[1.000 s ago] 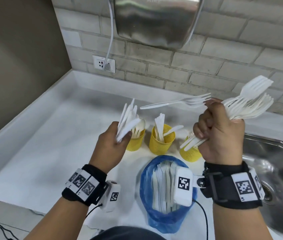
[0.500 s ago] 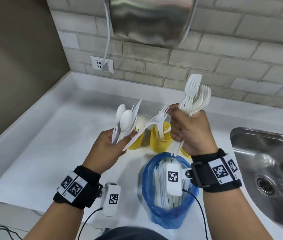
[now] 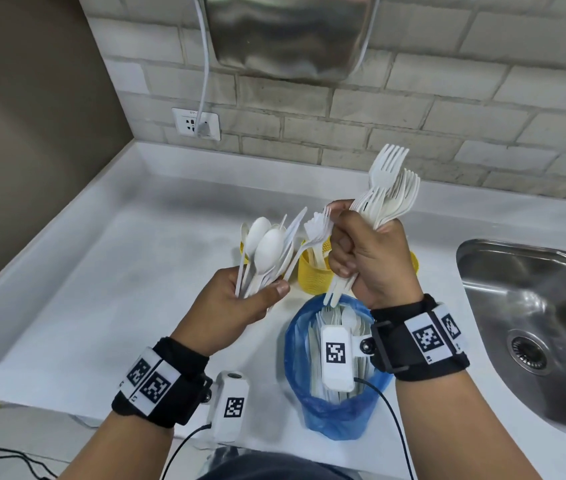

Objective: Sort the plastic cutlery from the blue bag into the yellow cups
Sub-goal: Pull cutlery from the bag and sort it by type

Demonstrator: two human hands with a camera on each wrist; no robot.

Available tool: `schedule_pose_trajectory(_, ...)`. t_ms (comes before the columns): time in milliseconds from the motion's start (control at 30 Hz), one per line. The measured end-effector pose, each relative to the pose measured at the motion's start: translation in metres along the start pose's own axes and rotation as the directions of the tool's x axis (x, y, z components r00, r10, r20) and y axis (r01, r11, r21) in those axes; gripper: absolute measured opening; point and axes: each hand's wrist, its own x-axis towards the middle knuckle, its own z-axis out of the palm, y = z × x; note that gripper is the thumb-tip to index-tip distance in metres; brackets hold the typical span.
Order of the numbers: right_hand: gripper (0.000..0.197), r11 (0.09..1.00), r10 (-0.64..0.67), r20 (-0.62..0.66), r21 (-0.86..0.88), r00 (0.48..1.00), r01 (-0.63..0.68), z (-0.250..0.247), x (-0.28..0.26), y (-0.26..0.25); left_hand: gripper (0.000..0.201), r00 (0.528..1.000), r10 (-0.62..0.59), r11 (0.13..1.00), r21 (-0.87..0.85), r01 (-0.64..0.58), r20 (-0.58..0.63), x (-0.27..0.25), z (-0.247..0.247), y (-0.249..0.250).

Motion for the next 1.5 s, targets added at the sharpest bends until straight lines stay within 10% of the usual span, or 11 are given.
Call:
schedule_pose_trajectory(1000, 0.015, 0.983, 0.123, 0.031, 0.135, 0.992, -0.126, -0.086, -0.032, -0.004, 0.017, 0.980, 0.149, 0.989, -0.002, -0.151, 0.132, 0.008, 0.116, 0.030)
schedule_pose_trajectory(1500, 0.028, 0.985, -0.078, -0.047, 0.148, 0.996, 0.085, -0.111, -0.017, -0.027, 0.032, 0.965, -0.259, 0.901, -0.371, 0.223, -0.050, 0.036, 0.142, 0.016)
